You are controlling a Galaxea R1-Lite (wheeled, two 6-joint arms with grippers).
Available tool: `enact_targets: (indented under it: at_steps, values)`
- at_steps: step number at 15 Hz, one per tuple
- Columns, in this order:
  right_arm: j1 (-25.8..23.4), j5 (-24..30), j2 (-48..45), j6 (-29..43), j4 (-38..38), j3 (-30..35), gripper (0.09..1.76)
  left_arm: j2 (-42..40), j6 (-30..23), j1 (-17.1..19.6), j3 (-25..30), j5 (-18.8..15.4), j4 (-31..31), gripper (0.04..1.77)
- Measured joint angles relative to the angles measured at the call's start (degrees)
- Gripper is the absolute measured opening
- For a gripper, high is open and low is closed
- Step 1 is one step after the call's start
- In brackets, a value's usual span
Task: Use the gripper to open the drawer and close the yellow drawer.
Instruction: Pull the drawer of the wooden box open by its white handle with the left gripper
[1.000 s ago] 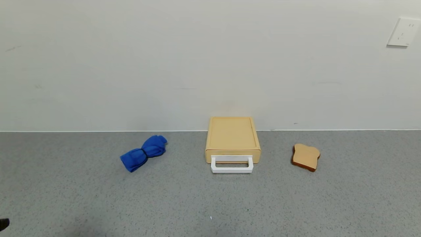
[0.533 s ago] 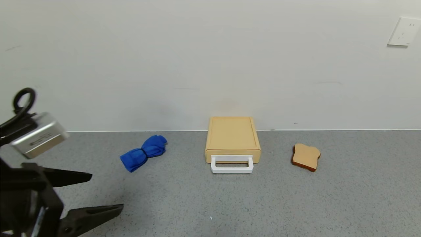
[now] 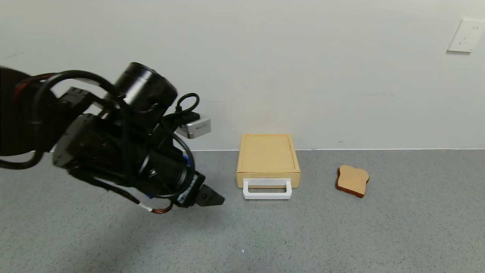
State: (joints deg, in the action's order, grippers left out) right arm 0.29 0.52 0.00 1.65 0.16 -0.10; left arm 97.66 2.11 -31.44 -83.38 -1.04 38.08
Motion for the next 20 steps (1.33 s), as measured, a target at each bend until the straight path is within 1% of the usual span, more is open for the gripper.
enact_targets:
  at_steps: [4,6,10,12,14,17,20]
  values:
    - [0.04,-0.01,0.0,0.02,0.0,0.0,1.71,11.93,-10.62,-3.58,-12.03,4.36,5.13,1.72]
    - [0.01,-0.04,0.0,0.02,0.0,0.0,1.71,16.81,-16.41,-4.5,-17.01,6.16,7.31,1.72]
    - [0.0,-0.01,0.0,0.02,0.0,0.0,1.71,26.3,-25.76,-5.44,-26.98,9.24,11.41,1.72]
    - [0.01,-0.01,0.0,0.02,0.0,0.0,1.71,30.29,-29.06,-5.94,-29.25,11.86,11.08,1.72]
    - [0.04,-0.01,0.0,0.0,0.0,0.0,1.71,32.96,-33.48,-6.23,-29.95,13.3,7.84,1.72]
    - [0.04,-0.01,0.0,0.02,0.02,0.0,1.71,35.04,-34.96,-5.85,-30.04,13.91,4.5,1.72]
    - [0.04,-0.01,0.0,0.0,0.02,0.0,1.71,36.24,-35.76,-5.61,-29.99,17.15,0.85,1.72]
